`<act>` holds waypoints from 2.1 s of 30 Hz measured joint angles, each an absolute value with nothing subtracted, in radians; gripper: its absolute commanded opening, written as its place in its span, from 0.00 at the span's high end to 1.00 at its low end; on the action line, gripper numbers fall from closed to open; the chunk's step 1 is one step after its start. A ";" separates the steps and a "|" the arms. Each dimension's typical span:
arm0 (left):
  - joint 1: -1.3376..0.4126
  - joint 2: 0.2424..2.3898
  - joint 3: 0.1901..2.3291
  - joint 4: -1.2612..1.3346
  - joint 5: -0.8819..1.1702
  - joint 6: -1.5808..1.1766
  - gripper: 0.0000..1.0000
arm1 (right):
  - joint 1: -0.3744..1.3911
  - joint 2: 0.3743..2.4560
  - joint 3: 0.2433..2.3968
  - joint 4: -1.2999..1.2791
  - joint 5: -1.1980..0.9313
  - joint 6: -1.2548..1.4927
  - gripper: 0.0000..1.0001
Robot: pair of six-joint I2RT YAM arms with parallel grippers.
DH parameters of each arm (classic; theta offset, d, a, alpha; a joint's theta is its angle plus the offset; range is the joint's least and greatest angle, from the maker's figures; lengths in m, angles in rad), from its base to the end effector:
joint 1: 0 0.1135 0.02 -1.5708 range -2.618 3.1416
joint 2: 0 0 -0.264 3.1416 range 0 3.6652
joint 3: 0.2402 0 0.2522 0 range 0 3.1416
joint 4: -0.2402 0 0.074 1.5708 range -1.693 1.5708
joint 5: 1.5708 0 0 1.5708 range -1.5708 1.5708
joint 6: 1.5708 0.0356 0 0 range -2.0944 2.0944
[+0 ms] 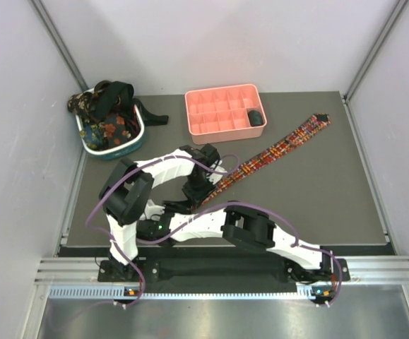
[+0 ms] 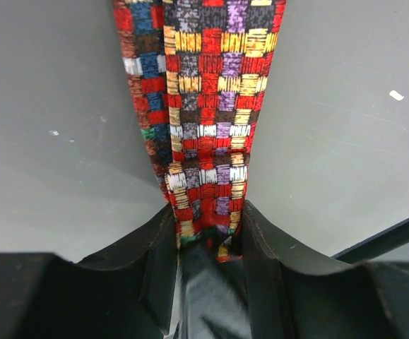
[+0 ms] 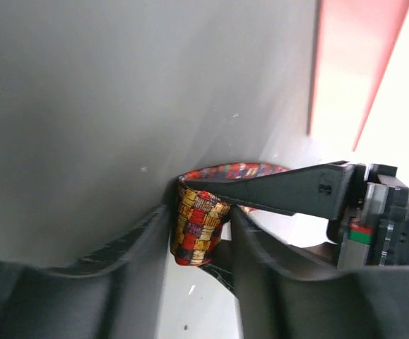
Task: Roll the ties
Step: Roll the tie
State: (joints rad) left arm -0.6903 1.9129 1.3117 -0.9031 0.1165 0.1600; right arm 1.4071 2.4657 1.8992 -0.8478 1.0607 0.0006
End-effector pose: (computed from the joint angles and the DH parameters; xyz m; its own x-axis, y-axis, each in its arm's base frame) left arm 0.2686 -0.2272 0.1640 -0.6578 0.7485 -0.0841 0.7528 0.6500 -0.1039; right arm 0.1087 0.4676 0.1076 -0.1613 -0.9744 -0.1564 -0.4595 0.2144 -0.8619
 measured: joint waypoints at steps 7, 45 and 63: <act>-0.691 1.928 1.320 -0.922 0.120 0.156 0.56 | 1.409 2.475 1.898 -0.860 1.045 0.040 0.80; -0.378 1.337 1.121 -0.470 0.007 -0.122 0.01 | 1.426 2.109 1.327 -0.268 0.828 -0.127 0.91; -0.288 1.129 0.810 -0.239 -0.172 -0.378 0.01 | 1.311 1.808 1.017 -0.006 0.408 -0.084 0.91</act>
State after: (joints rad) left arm -0.2882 1.1290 0.8101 -0.2390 -0.1719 -0.3782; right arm 1.3113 1.8084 1.0168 -0.0059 0.4080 -0.0837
